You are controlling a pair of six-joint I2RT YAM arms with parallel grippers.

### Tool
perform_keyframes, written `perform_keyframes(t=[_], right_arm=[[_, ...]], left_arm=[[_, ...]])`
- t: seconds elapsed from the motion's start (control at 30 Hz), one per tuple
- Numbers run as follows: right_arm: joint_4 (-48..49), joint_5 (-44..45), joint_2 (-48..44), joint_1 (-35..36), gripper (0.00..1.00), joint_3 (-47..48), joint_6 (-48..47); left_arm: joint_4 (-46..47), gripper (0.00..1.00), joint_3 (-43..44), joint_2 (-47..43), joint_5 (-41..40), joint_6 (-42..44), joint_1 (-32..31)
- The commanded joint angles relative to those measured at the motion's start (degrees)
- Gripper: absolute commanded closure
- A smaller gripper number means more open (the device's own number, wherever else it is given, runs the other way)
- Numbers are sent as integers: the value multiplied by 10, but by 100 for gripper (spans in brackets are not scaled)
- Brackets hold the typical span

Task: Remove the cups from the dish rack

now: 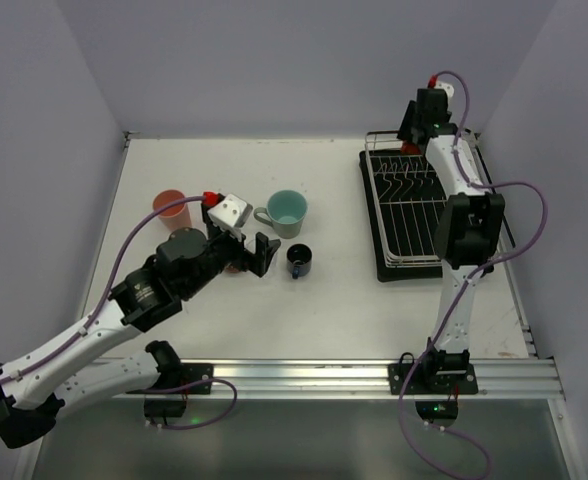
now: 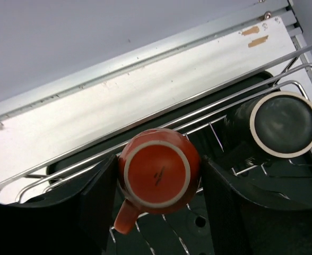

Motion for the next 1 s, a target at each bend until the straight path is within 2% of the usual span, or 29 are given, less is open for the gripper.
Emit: perform_keyframes(t=[0.0,0.17,0.33,0.57,0.63,0.7,0.73,0.77,0.83,0.87,0.93,0.97], right_arm=[[42,-10,-52,4,88,14,16],[49,-29,-91,3,88,-36,31],[70,-74,-176,3,88,-109,71],[173,-196,-358,3,87,-322,185],[229,-239,-421,3,87,-412,222],[306,-323,-460,3,87,-476,289],[336,-351,-489,4,86,-538,314],[400,-413,-503,4,86,-567,368],[465,-464,-523,4,85,-652,421],[543,-509,-537,7,85,-678,477],[615,-549,-547,11,85,-745,529],[681,-562,-555,14,85,-763,576]], left_arm=[[30,0,3,4,-3,8,4],[32,0,8,10,7,1,8],[41,0,18,20,28,-8,13],[60,2,61,57,106,-55,14],[94,5,62,73,124,-85,14],[123,8,62,91,136,-107,14],[152,9,66,101,155,-130,14],[175,12,68,121,169,-140,14],[208,16,82,143,182,-174,14],[223,18,84,164,195,-183,14],[263,22,88,182,212,-216,14],[275,25,90,202,217,-227,13]])
